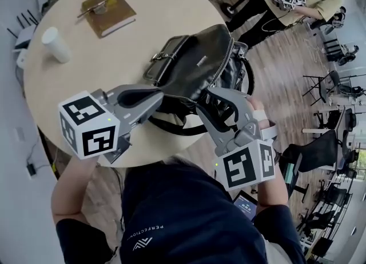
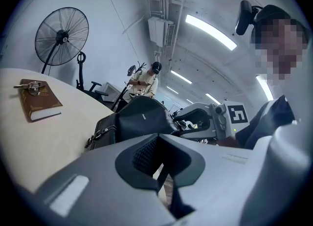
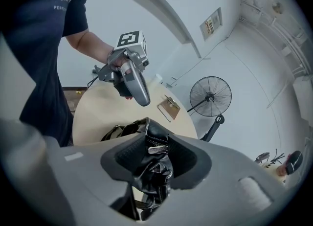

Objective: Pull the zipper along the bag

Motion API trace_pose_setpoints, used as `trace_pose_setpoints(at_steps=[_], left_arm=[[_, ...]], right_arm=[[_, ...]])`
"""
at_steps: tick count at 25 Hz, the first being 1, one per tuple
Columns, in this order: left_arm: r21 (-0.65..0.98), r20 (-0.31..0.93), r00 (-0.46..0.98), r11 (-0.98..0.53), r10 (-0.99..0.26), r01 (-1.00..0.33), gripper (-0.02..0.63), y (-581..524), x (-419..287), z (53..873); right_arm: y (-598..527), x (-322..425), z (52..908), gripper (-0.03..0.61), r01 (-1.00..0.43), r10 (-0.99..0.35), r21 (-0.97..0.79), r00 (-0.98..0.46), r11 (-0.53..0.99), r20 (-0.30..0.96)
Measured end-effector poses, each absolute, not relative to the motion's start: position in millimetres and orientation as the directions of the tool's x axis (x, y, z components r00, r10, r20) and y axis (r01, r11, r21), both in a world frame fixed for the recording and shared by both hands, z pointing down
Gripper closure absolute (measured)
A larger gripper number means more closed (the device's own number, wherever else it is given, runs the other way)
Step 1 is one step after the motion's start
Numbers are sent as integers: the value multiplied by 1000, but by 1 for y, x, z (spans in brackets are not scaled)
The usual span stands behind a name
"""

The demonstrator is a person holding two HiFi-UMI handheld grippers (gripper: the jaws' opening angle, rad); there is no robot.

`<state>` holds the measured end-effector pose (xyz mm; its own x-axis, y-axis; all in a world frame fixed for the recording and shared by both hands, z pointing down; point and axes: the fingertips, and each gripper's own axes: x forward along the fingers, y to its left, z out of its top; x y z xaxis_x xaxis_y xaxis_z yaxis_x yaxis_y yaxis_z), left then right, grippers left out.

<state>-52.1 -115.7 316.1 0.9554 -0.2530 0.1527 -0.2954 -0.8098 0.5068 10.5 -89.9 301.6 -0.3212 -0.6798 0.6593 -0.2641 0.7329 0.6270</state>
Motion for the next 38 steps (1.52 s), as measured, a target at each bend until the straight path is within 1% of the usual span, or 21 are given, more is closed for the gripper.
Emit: trace_pose_setpoints(at_steps=[5, 9, 10, 11, 14, 17, 21, 23, 25, 32, 33, 35, 38], left_arm=[[510, 137, 965, -819, -223, -262, 603, -110, -47, 313], [507, 132, 970, -827, -203, -242, 603, -107, -46, 311], [506, 130, 972, -829, -198, -237, 603, -107, -45, 311], [505, 129, 973, -831, -192, -231, 603, -106, -45, 311], [497, 130, 976, -840, -177, -218, 603, -107, -44, 310], [463, 145, 973, -857, -178, -225, 603, -108, -40, 307], [391, 148, 970, -889, -193, -236, 592, -107, -32, 292], [342, 154, 966, -905, -210, -251, 576, -108, -27, 284], [296, 168, 958, -915, -232, -273, 549, -110, -21, 279], [228, 180, 953, -932, -244, -282, 503, -109, -7, 275], [223, 184, 952, -932, -246, -284, 500, -109, -6, 275], [215, 187, 950, -933, -249, -287, 495, -109, -4, 275], [203, 190, 950, -936, -250, -287, 491, -108, -2, 275]], right_arm=[[-87, 15, 299, 438, -297, -666, 596, -326, 746, 671], [-88, 18, 294, 469, -309, -672, 596, -321, 741, 668], [-89, 19, 293, 501, -311, -679, 604, -316, 734, 663], [-89, 20, 292, 518, -313, -686, 611, -312, 727, 657], [-91, 20, 290, 529, -326, -693, 612, -312, 721, 650], [-93, 20, 286, 538, -338, -701, 614, -324, 713, 636], [-98, 31, 279, 575, -369, -731, 632, -315, 682, 605], [-104, 39, 278, 574, -379, -746, 643, -301, 665, 595], [-107, 42, 280, 574, -392, -729, 616, -316, 683, 607], [-110, 39, 277, 572, -430, -651, 489, -480, 759, 588], [-110, 39, 277, 564, -436, -633, 460, -506, 773, 585], [-111, 38, 275, 529, -443, -604, 412, -548, 797, 579], [-111, 37, 275, 520, -449, -564, 345, -597, 824, 571]])
